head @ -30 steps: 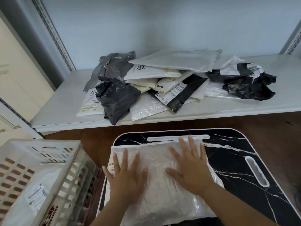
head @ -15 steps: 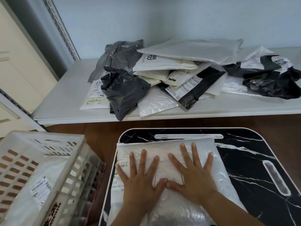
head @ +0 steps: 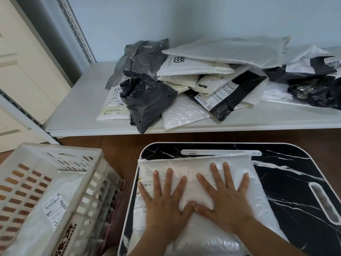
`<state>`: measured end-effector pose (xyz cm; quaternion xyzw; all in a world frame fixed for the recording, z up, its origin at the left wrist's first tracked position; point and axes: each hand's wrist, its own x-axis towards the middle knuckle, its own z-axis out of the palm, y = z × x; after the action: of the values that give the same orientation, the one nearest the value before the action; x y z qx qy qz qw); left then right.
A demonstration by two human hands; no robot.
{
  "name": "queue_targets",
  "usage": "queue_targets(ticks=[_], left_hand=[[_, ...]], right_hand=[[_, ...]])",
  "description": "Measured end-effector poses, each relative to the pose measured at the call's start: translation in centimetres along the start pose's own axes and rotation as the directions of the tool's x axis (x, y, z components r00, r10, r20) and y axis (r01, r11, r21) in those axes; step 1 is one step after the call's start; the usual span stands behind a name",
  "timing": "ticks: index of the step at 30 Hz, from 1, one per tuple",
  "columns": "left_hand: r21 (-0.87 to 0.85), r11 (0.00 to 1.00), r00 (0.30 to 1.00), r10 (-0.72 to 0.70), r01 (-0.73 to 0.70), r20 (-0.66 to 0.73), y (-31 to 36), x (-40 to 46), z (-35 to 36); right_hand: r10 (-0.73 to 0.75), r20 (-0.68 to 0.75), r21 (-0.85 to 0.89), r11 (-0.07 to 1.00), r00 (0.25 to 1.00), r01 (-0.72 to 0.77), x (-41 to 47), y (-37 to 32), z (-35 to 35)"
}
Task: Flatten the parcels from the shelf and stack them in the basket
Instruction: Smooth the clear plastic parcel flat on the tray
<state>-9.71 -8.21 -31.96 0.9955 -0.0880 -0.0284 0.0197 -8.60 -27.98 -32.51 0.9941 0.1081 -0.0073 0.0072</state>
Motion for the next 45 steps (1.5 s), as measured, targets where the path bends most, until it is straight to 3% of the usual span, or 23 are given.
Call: queue_targets(ticks=[30, 45], left_hand=[[0.007, 1.0, 1.0, 0.02, -0.02, 0.016, 0.1, 0.4, 1.4], [0.005, 1.0, 0.997, 0.004, -0.005, 0.073, 0.2, 0.6, 1.7]], right_hand=[[-0.004, 0.029, 0.015, 1.0, 1.0, 0.004, 0.2, 0.0, 0.9], [0.024, 0.134, 0.034, 0.999, 0.991, -0.029, 0.1, 0.0, 1.2]])
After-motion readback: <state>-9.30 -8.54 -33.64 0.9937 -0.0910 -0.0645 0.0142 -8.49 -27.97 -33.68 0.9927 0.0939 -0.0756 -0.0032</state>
